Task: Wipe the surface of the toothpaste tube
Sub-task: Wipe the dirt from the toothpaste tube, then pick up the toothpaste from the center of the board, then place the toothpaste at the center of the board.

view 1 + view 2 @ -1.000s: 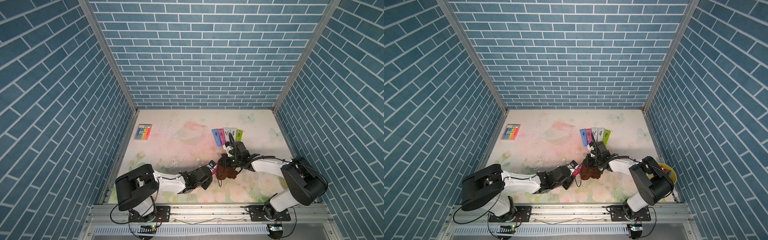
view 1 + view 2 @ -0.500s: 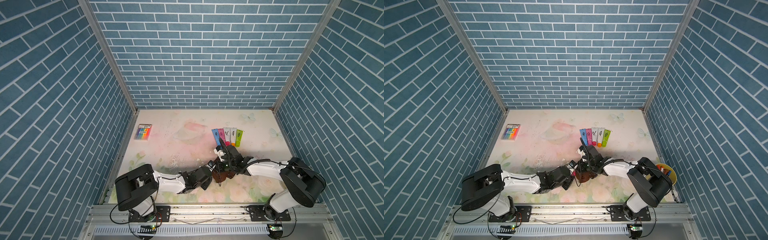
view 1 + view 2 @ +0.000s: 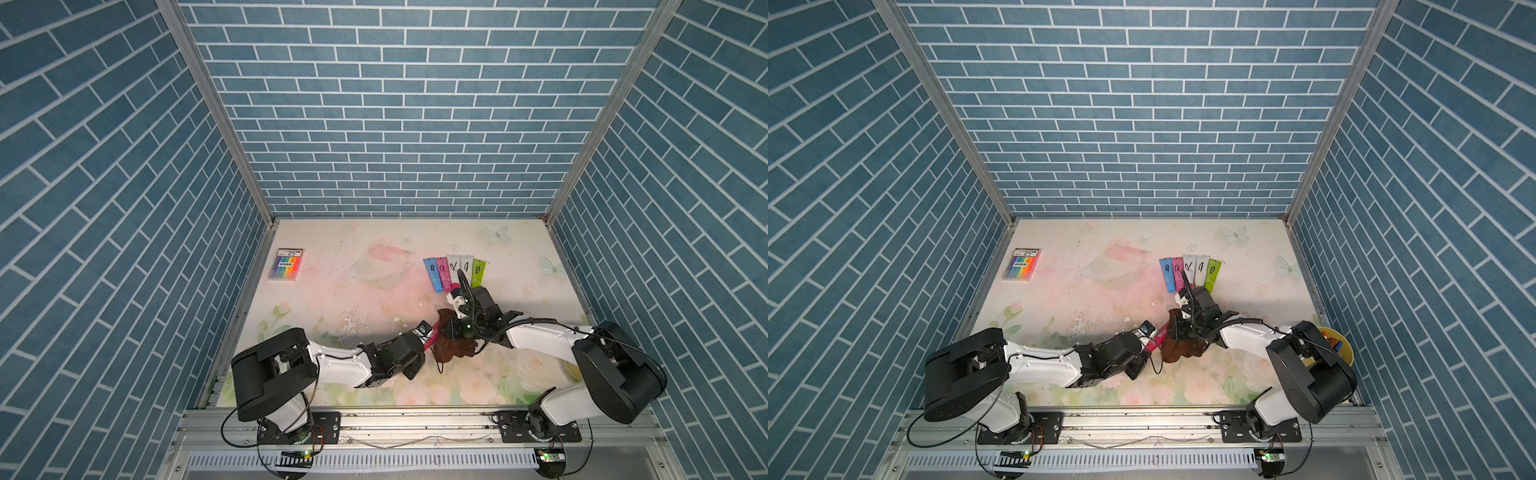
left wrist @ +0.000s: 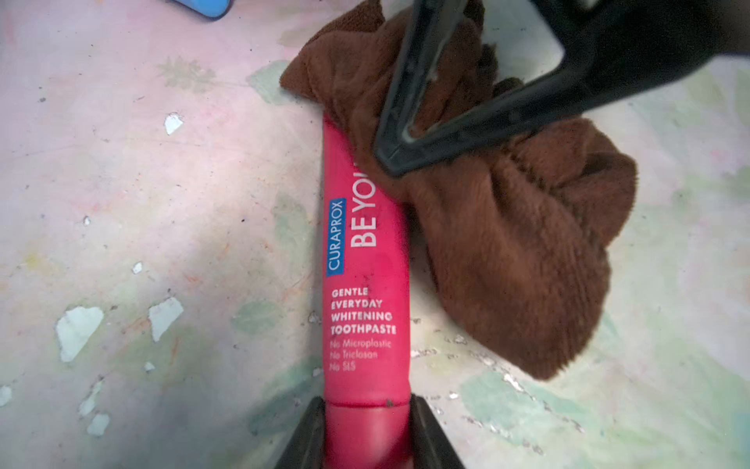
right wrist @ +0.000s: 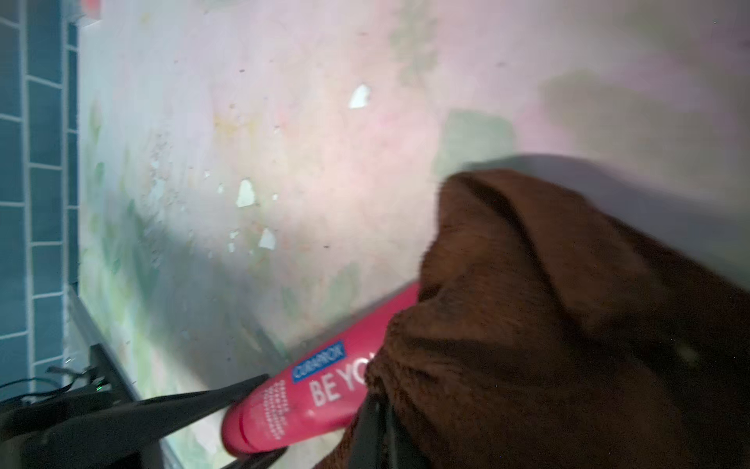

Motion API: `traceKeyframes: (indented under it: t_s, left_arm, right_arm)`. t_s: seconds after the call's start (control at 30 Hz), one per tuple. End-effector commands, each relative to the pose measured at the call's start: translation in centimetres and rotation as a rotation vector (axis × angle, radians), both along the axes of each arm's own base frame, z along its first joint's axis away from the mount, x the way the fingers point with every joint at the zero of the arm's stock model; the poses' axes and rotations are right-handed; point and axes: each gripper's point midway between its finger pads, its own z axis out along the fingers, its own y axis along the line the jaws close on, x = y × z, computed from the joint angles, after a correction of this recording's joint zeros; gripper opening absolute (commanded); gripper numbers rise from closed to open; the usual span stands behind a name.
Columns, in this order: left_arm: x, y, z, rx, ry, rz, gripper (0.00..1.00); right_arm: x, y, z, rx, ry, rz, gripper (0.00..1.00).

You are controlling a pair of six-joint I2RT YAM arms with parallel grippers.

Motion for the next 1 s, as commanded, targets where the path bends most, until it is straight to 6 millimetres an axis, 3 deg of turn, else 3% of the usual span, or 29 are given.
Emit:
traceKeyframes:
  t_s: [0.0,0.17,0.33,0.57,0.7,0.97]
  left_arm:
    - [1.2,0.8,0.5,0.008,-0.034,0.072,0.01]
    - [3.0,3.5,0.6,0.016,-0.033,0.207,0.01]
    - [6.1,7.2,1.8,0.009,-0.044,0.379,0.00]
    - [12.5,13.3,4.4,0.007,-0.030,0.569,0.00]
    - [16.0,16.7,5.7,0.106,-0.070,0.649,0.00]
    - [19.3,23.2,3.0,0.259,-0.032,0.734,0.03]
  right_arm:
    - [-2.4,-4.6,-2.1,-0.203,0.072,-0.050,0.00]
    - [-4.2,-4.9,-0.6,-0.191,0.076,0.023,0.00]
    - [-5.7,-4.1,0.3,-0.103,0.060,0.093,0.00]
    - [-5.7,-3.7,0.8,-0.074,0.032,0.109,0.00]
    - [-5.7,-3.6,1.1,-0.066,0.013,0.112,0.00]
    - [-5.9,-3.5,1.2,-0.066,-0.003,0.122,0.00]
